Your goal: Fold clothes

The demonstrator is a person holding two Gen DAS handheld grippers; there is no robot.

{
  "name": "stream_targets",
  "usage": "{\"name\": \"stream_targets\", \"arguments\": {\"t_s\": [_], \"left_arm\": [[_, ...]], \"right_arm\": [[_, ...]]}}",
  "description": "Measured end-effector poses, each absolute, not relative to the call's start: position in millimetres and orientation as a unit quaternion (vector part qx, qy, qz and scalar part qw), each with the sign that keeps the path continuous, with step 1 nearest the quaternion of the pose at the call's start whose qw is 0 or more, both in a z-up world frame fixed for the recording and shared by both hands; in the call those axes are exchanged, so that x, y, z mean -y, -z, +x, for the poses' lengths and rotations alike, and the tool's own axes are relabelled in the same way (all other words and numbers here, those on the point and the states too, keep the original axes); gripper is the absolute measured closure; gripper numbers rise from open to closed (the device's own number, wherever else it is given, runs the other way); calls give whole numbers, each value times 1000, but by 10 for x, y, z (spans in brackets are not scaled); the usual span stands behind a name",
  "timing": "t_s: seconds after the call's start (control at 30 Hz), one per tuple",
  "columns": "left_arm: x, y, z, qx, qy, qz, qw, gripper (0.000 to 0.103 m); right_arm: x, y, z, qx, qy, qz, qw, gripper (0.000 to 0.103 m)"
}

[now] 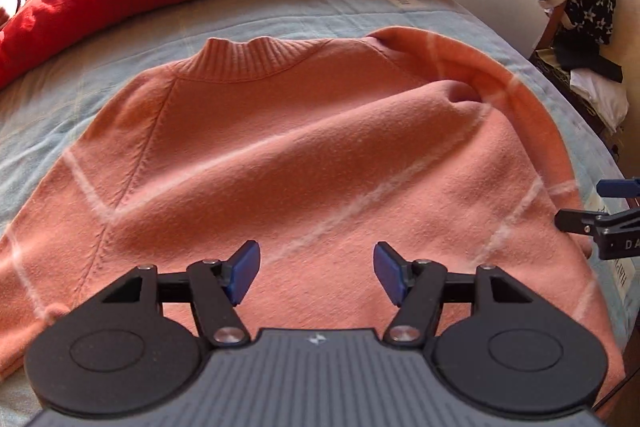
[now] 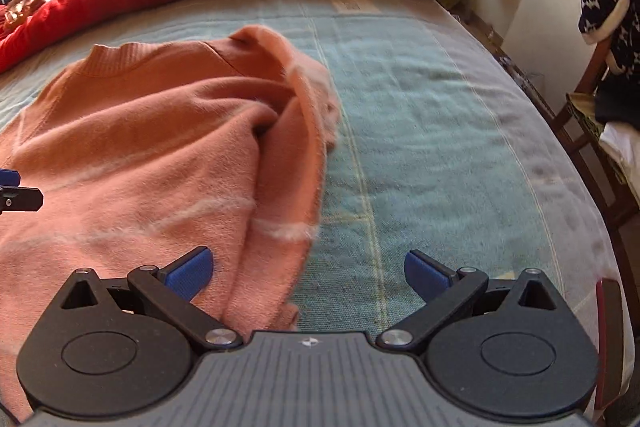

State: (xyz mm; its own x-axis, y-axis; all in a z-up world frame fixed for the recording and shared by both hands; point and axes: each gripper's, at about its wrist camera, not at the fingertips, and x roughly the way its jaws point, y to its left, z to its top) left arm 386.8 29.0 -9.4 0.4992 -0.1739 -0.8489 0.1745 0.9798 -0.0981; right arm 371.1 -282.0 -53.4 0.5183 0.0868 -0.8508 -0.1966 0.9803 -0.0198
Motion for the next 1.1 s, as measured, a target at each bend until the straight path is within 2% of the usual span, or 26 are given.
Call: {"name": "stream_targets", "arguments": {"t_s": [0.3, 0.63, 0.83, 0.93, 1.1], "left_arm": [[211, 131, 4053, -486, 126, 13, 865, 31], [391, 223, 4150, -497, 114, 13, 860, 31], [418, 195, 4204, -495, 104, 7, 862, 31], [408, 191, 4202, -494, 99, -1, 864, 31], [402, 209, 4181, -497, 91, -8, 863, 30]], "right_arm": [[3036, 698, 3954, -514, -53, -36, 856, 0], [2754, 906, 4281, -532, -101, -59, 839, 0], [2857, 878, 4400, -484, -50, -185, 854, 0], [3033, 889, 4545, -508, -56, -140, 848, 0], [3005, 807, 4566, -496, -86, -89, 859, 0]]}}
